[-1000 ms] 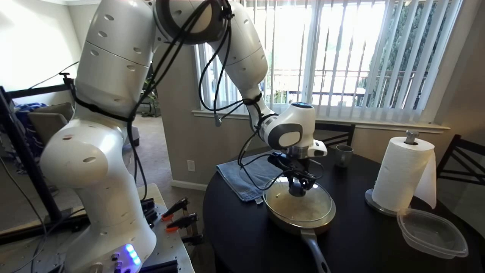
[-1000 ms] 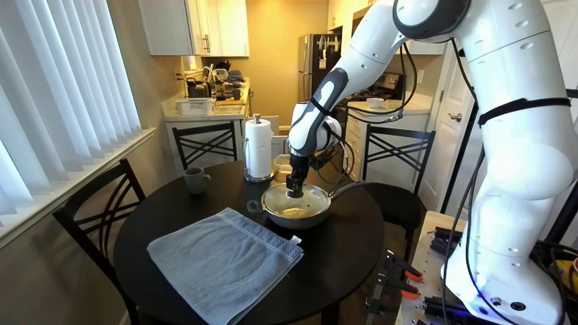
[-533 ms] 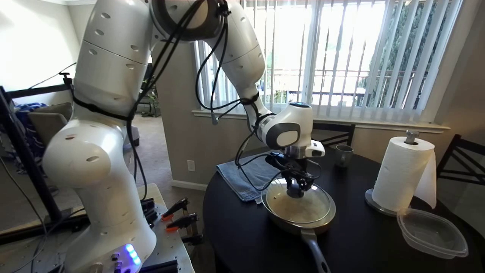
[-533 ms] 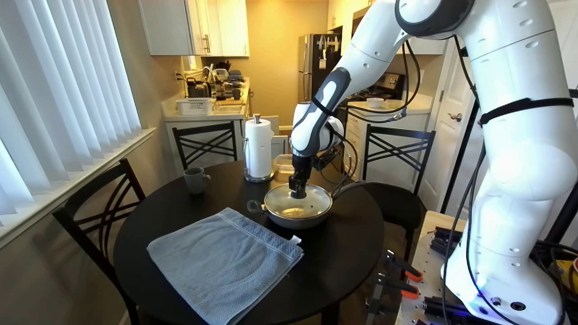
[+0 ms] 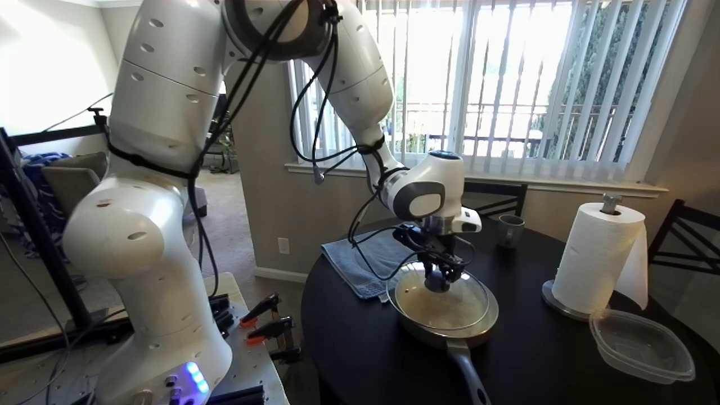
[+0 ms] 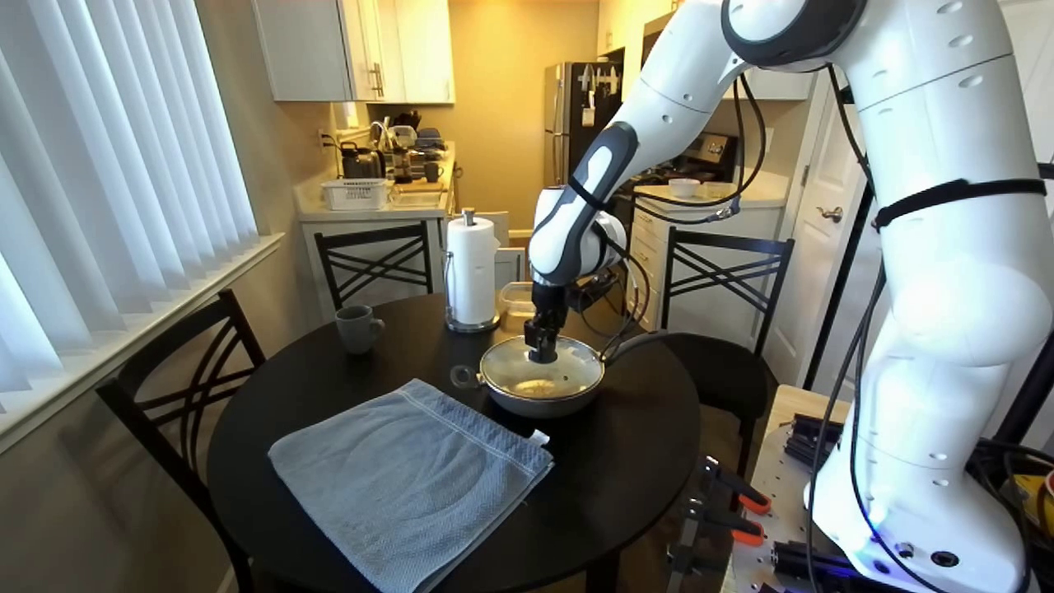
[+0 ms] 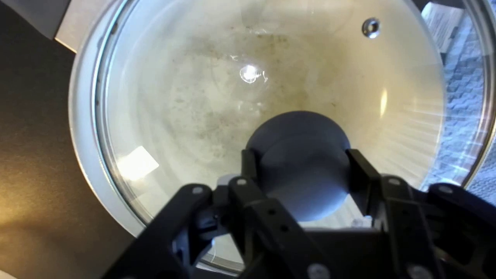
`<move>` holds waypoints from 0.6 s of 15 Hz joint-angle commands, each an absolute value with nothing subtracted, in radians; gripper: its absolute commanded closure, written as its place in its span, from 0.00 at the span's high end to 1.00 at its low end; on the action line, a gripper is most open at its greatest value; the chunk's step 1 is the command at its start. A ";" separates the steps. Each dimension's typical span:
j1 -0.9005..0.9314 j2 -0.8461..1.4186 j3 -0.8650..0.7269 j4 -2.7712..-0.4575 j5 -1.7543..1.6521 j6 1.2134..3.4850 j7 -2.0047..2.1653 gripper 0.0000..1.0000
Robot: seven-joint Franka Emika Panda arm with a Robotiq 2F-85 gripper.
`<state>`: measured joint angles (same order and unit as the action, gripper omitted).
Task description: Put the lid on the pot
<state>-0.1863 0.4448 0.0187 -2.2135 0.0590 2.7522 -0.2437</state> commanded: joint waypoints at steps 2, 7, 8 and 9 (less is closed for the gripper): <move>-0.241 0.366 0.059 -2.248 0.119 2.732 -0.283 0.33; -0.215 0.387 0.016 -2.224 0.084 2.662 -0.238 0.33; -0.208 0.397 0.008 -2.216 0.079 2.641 -0.229 0.33; -0.207 0.407 0.013 -2.206 0.088 2.630 -0.234 0.33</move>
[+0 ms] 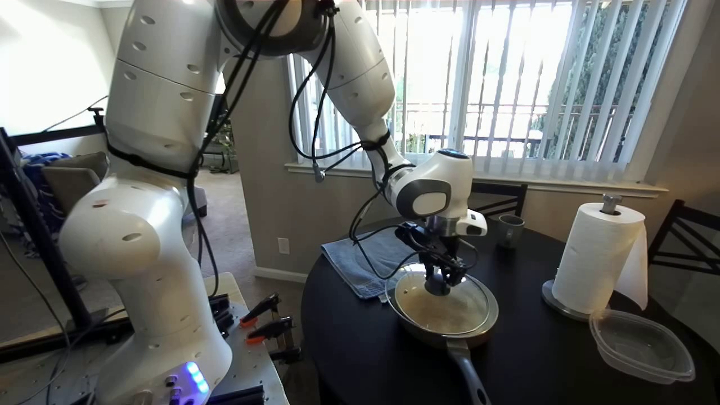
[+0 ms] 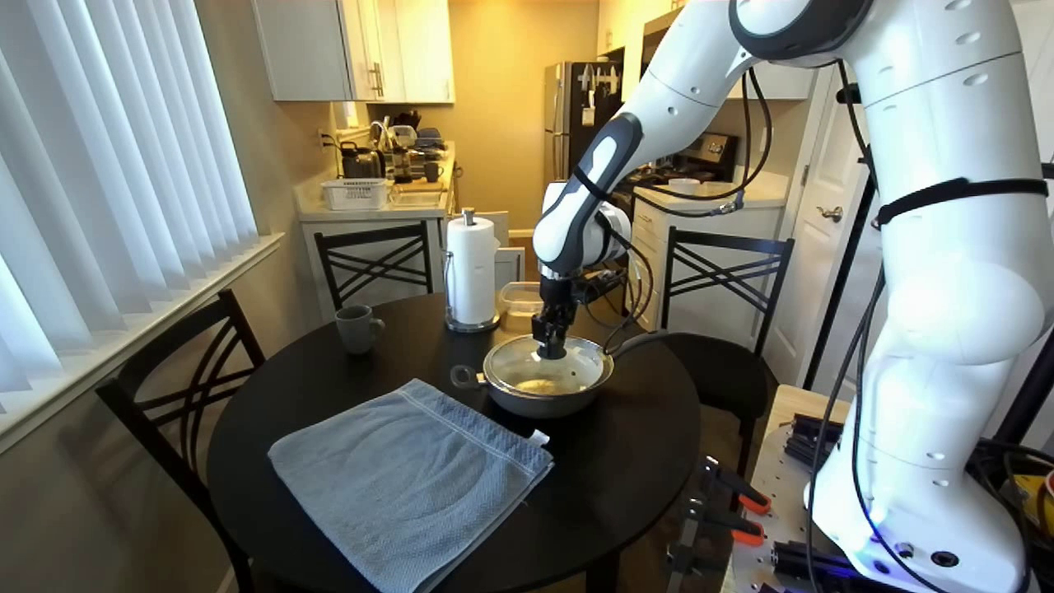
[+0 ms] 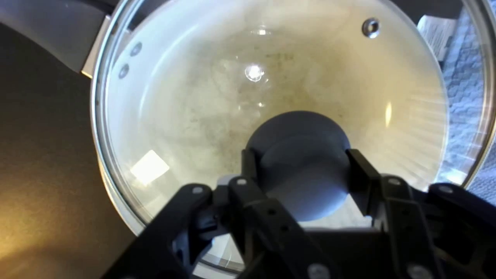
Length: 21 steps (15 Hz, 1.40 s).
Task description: Put the lid on the pot
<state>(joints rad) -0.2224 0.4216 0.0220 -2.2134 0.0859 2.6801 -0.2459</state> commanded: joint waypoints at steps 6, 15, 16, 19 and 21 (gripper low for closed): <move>-0.173 0.400 -0.007 -2.186 0.075 2.576 -0.193 0.33; -0.121 0.412 -0.078 -2.118 0.007 2.574 -0.095 0.33; -0.114 0.420 -0.084 -2.104 -0.006 2.567 -0.081 0.33; -0.115 0.458 -0.074 -2.077 0.001 2.566 -0.082 0.33; -0.122 0.488 -0.063 -2.071 0.015 2.578 -0.093 0.33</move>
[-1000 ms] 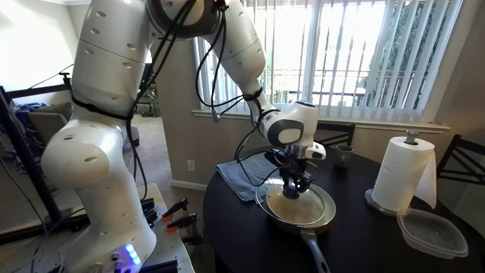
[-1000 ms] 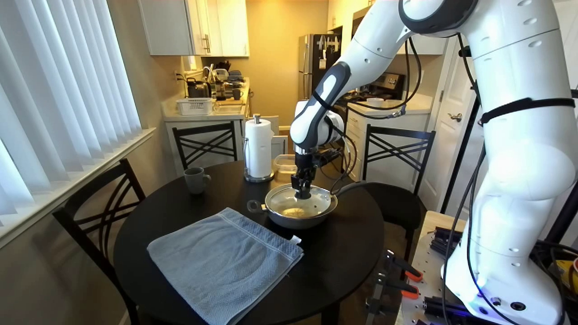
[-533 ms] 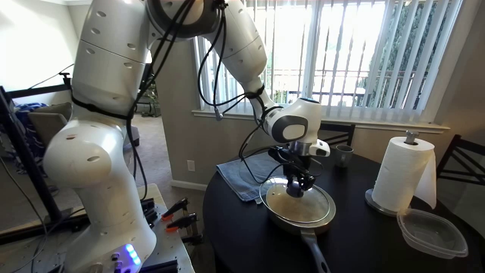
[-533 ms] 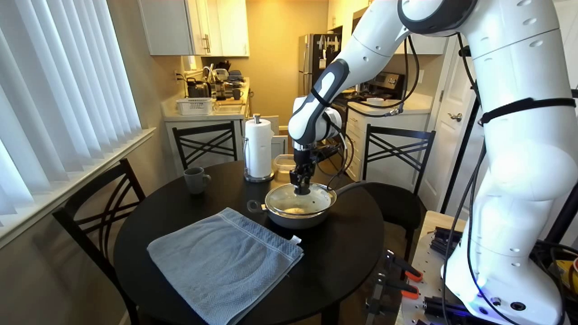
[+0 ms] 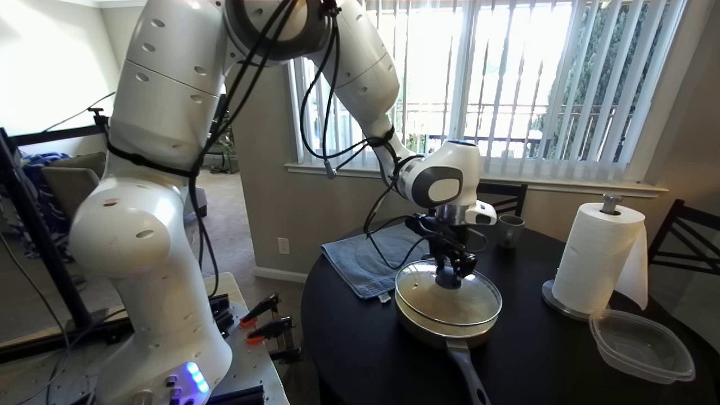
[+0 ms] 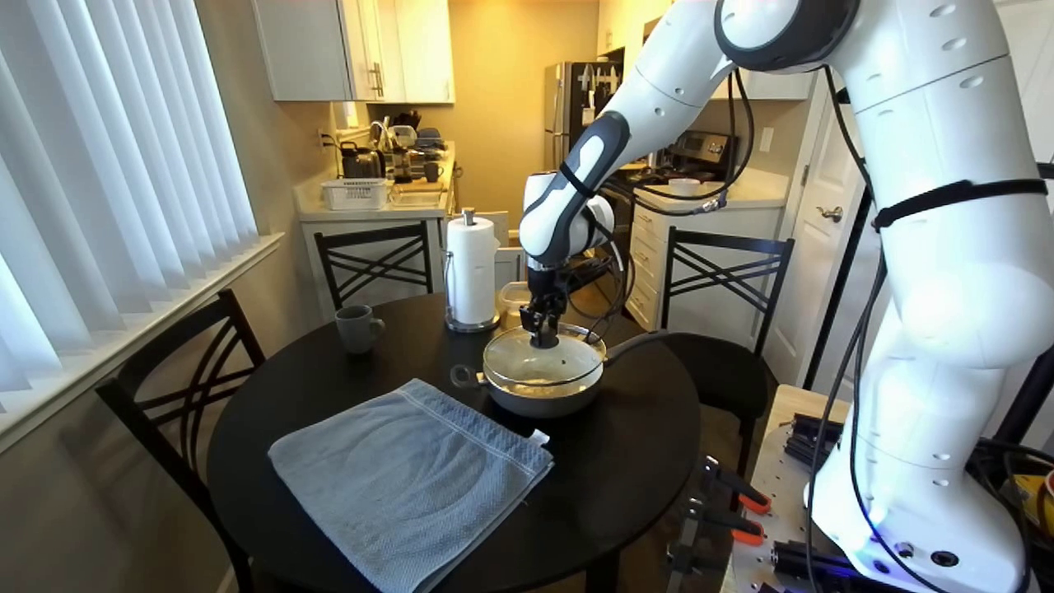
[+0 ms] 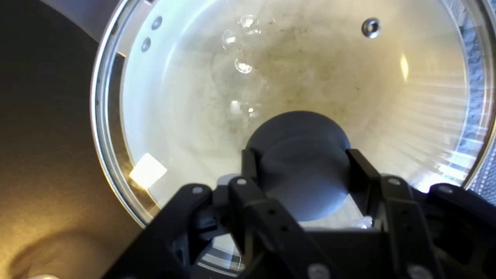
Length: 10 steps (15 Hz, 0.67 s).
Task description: Put the lid on the pot
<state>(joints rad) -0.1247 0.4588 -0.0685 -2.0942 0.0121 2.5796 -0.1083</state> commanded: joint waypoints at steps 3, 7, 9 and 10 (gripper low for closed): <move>-0.128 0.527 -0.061 -2.073 0.020 2.622 -0.090 0.33; -0.115 0.514 -0.072 -2.080 0.004 2.662 -0.075 0.33; -0.110 0.508 -0.072 -2.090 -0.001 2.697 -0.077 0.33; -0.114 0.508 -0.065 -2.095 0.006 2.729 -0.084 0.33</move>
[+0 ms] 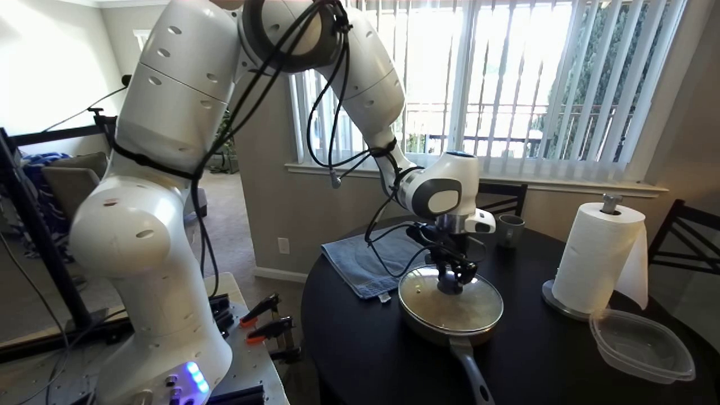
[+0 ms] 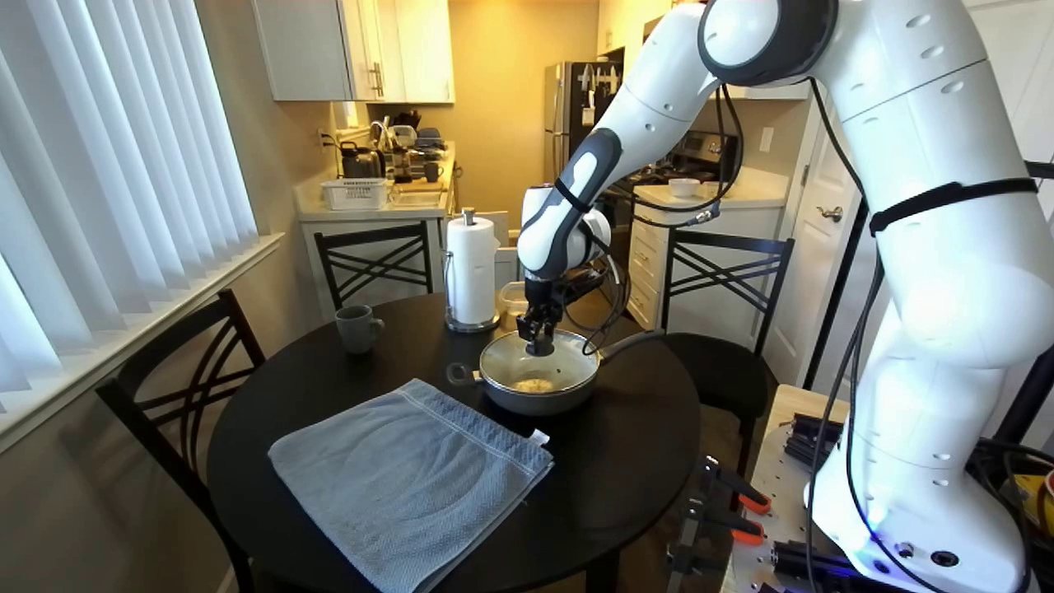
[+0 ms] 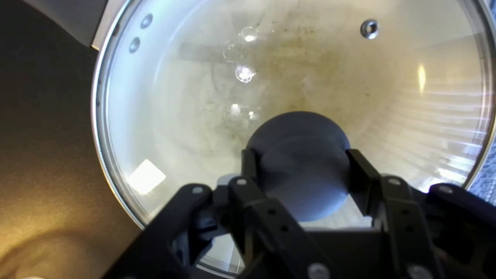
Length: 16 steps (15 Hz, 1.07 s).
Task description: Put the lid on the pot
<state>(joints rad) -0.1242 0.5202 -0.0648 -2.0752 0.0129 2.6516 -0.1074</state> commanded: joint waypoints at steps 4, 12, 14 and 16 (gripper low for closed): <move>-0.137 0.525 -0.033 -2.095 0.030 2.761 -0.112 0.35; -0.140 0.473 0.012 -2.123 0.039 2.681 -0.131 1.00; -0.120 0.454 -0.004 -2.129 0.023 2.639 -0.107 1.00; -0.088 0.435 -0.036 -2.131 -0.004 2.585 -0.063 1.00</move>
<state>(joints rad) -0.1282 0.5034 -0.0044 -2.0858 0.0247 2.6557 -0.1095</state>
